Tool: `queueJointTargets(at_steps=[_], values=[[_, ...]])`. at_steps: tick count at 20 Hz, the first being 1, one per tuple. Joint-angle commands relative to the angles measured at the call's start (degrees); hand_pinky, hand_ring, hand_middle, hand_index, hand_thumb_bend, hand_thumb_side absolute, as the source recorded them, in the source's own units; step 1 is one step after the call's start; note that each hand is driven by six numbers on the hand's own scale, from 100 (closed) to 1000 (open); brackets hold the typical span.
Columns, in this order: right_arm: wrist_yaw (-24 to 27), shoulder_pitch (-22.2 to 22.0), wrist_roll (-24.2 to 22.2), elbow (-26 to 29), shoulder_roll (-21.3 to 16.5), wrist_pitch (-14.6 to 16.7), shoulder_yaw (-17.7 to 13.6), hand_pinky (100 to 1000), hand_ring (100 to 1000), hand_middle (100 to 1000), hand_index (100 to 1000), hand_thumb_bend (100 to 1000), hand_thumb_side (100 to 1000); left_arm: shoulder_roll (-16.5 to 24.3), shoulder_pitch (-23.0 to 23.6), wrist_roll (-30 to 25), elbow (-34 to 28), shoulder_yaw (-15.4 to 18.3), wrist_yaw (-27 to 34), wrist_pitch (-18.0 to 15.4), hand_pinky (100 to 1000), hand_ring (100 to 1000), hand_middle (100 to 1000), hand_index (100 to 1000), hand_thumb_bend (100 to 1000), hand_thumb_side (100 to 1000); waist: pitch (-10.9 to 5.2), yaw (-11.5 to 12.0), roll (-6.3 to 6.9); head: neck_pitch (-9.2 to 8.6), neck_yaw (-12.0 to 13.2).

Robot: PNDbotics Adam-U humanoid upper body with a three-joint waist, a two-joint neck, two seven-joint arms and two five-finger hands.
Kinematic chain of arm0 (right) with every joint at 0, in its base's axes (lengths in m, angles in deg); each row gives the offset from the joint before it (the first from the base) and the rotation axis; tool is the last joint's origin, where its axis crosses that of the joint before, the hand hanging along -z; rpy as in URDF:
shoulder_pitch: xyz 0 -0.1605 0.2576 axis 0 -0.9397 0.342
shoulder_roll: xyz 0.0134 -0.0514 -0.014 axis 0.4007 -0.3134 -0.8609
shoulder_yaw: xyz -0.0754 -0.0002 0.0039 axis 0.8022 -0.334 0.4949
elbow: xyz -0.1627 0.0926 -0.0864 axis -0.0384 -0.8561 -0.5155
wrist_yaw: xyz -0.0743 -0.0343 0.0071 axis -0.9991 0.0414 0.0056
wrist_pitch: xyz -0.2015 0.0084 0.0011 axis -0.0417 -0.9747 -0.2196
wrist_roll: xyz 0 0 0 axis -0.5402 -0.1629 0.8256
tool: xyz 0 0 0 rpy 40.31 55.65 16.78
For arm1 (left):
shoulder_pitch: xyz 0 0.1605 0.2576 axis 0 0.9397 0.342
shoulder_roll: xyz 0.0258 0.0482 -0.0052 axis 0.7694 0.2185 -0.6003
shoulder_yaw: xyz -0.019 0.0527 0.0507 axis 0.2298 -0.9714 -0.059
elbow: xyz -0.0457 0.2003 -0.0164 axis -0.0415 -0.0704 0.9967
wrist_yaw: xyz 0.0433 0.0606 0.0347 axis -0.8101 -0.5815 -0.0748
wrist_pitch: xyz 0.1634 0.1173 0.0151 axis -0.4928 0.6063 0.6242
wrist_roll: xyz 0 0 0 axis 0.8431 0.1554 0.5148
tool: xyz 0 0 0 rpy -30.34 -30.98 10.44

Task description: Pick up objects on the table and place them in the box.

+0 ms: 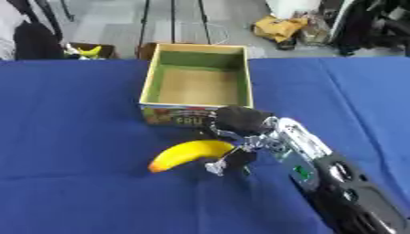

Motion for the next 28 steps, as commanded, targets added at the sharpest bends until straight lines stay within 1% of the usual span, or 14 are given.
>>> queueJointTargets(at_steps=[1,8,9,10,16,28], values=[[1.1,1.0,0.2,1.8,-2.0,-0.4,-1.0,646,633,388,641,100,571,1.5,-0.2,0.2,-1.1,0.0,0.2,-0.1,426,423,480,636,100,1000,-1.42,0.0,0.05,0.20,0.1],[3.0,1.2,-0.1,3.3,-3.0,-0.8,-1.5,645,631,384,639,100,568,1.7,-0.1,0.3,-1.1,0.1,0.3,0.0,426,424,480,636,100,1000,-1.75,-0.1,-0.12,0.26,0.2],[3.2,1.2,-0.1,3.5,-3.1,-0.9,-1.5,645,631,385,639,100,586,1.7,-0.1,0.3,-1.1,0.1,0.3,0.0,426,424,480,636,100,1000,-1.79,-0.1,-0.14,0.27,0.2],[3.3,1.3,-0.1,3.6,-3.2,-0.9,-1.6,645,631,384,639,100,565,1.7,-0.1,0.3,-1.1,0.1,0.3,0.0,426,424,480,636,100,1000,-1.84,-0.1,-0.17,0.28,0.2],[4.7,1.5,-0.2,4.5,-4.3,-1.2,-2.0,644,632,375,640,100,560,1.8,-0.1,0.4,-1.1,0.1,0.3,0.0,426,425,479,636,100,1000,-2.06,-0.1,-0.29,0.25,0.3],[5.9,2.6,1.0,5.1,-6.7,-1.8,-3.0,642,633,373,640,100,549,1.7,-0.3,0.1,-1.1,0.0,0.2,0.1,426,423,477,635,100,1000,-1.65,0.6,-0.75,-0.30,0.0]])
